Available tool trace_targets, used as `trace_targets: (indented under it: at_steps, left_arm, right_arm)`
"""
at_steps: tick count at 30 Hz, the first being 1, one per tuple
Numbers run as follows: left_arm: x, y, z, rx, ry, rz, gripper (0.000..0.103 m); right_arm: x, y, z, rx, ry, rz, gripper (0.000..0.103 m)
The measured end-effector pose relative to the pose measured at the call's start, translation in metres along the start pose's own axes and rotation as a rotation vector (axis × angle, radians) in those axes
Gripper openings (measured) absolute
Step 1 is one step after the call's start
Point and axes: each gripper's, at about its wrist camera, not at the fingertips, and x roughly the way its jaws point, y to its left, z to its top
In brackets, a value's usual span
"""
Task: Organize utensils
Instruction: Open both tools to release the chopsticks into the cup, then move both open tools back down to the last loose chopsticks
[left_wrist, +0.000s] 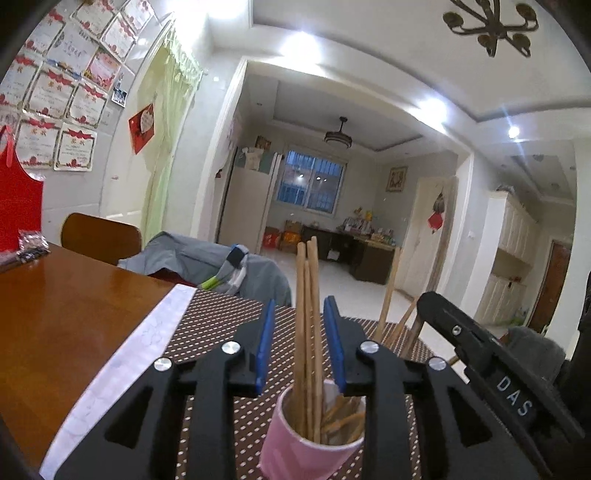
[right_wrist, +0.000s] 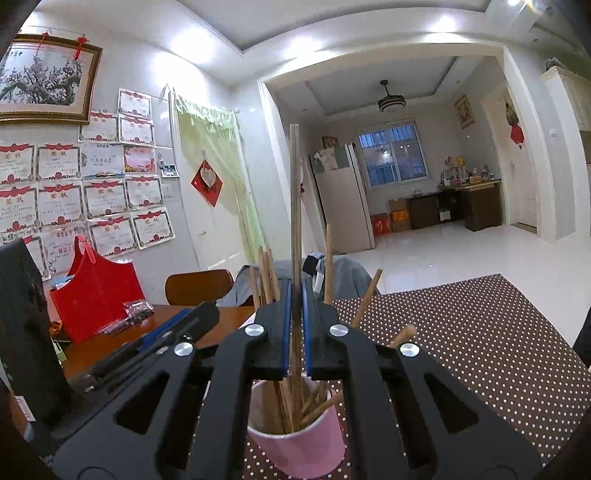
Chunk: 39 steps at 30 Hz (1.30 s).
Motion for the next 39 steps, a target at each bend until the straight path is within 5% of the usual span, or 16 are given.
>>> trace_targets:
  at_steps: [25, 28, 32, 39]
  left_arm:
    - [-0.031, 0.004, -0.011, 0.08, 0.139, 0.058, 0.034]
    - [-0.039, 0.003, -0.01, 0.086, 0.134, 0.063, 0.043]
    - [-0.048, 0.003, -0.01, 0.085, 0.14, 0.058, 0.044]
    - [-0.066, -0.002, -0.011, 0.092, 0.148, 0.048, 0.045]
  right_arm:
    - [-0.011, 0.015, -0.025, -0.031, 0.128, -0.033, 0.008]
    - [-0.016, 0.016, -0.021, -0.023, 0.126, -0.039, 0.015]
    - [-0.029, 0.015, -0.018, -0.015, 0.111, -0.05, 0.046]
    - [-0.048, 0.017, -0.014, -0.02, 0.112, -0.052, 0.046]
